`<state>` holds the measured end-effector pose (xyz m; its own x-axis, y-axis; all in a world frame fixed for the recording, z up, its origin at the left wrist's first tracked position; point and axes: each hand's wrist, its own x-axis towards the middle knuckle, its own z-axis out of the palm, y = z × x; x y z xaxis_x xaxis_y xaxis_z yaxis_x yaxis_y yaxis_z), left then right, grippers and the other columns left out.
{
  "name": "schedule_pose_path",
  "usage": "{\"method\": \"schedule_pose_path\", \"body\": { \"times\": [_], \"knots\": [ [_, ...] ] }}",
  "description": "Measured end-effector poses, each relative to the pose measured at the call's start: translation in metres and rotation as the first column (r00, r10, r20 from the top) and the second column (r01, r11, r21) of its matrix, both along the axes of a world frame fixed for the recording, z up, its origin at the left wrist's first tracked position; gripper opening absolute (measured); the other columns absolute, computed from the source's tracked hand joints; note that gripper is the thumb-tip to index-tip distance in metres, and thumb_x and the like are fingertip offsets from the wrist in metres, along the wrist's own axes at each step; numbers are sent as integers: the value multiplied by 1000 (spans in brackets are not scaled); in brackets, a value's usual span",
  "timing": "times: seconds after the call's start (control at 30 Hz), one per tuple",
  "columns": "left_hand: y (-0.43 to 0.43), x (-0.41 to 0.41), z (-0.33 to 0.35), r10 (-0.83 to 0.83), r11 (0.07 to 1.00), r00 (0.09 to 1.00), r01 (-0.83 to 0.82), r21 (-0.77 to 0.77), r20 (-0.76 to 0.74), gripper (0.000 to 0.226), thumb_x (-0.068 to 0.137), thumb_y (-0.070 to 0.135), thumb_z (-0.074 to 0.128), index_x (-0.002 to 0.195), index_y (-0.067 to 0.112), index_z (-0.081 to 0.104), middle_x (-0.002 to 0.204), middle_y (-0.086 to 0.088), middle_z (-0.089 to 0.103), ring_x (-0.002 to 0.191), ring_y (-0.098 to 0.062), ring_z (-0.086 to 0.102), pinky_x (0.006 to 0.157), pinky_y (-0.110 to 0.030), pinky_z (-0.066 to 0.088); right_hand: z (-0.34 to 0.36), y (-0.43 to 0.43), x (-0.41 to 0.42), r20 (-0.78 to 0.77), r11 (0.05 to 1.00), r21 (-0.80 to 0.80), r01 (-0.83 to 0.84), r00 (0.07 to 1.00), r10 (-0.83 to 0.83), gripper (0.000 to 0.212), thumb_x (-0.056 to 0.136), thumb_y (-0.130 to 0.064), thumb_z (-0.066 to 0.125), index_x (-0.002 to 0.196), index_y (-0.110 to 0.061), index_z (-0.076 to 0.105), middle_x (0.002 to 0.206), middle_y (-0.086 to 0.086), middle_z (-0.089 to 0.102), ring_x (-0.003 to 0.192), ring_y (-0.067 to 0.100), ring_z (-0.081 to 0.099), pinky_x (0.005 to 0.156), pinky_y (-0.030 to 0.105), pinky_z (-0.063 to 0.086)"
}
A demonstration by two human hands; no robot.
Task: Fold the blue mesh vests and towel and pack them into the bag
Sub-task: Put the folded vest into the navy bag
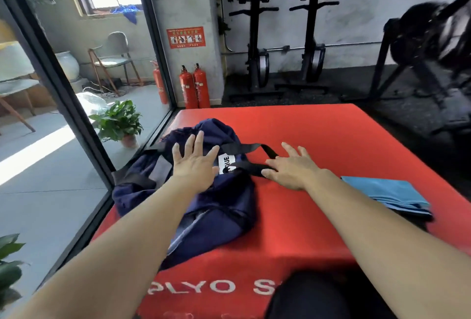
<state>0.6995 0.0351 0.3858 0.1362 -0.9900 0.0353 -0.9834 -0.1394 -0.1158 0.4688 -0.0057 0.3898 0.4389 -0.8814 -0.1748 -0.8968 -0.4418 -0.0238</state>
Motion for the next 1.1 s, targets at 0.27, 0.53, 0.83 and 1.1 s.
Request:
{"method": "schedule_pose_path", "body": {
  "times": [0.27, 0.53, 0.83, 1.1],
  "knots": [
    [-2, -122, 0, -171, 985, 983, 168, -43, -68, 58, 101, 48, 36, 154, 38, 14, 163, -8, -13, 150, -28, -8, 118, -54, 0, -18, 34, -92, 5, 989, 9, 150, 989, -150, 57, 102, -53, 20, 148, -24, 37, 156, 10, 34, 150, 25, -6, 117, 53, 2],
    [-28, -262, -29, -164, 974, 856, 218, 54, -491, 52, 100, 43, 45, 139, 10, 45, 139, -13, 53, 128, -33, 48, 103, -42, 40, -46, 38, -213, 290, 771, -220, 598, 794, -534, 28, 99, -32, 40, 114, -15, 58, 111, 11, 65, 115, 31, 49, 89, 38, 39],
    [-65, -325, -63, 241, 952, 651, -12, 307, -720, 34, 91, 35, 63, 100, 3, 64, 86, -8, 63, 86, -28, 65, 72, -30, 44, -86, -1, -274, 398, 433, 270, 860, 309, -864, 48, 93, -49, 49, 126, -14, 56, 132, 10, 57, 130, 31, 39, 100, 40, 33],
    [-79, -333, -69, 346, 915, 575, -31, 403, -741, 24, 87, 13, 68, 105, 1, 57, 76, -2, 49, 84, -20, 52, 76, -29, 44, -91, -27, -276, 287, 368, 388, 845, 268, -920, 31, 85, -36, 60, 113, -24, 58, 126, 5, 58, 129, 26, 37, 98, 40, 28]
  ]
}}
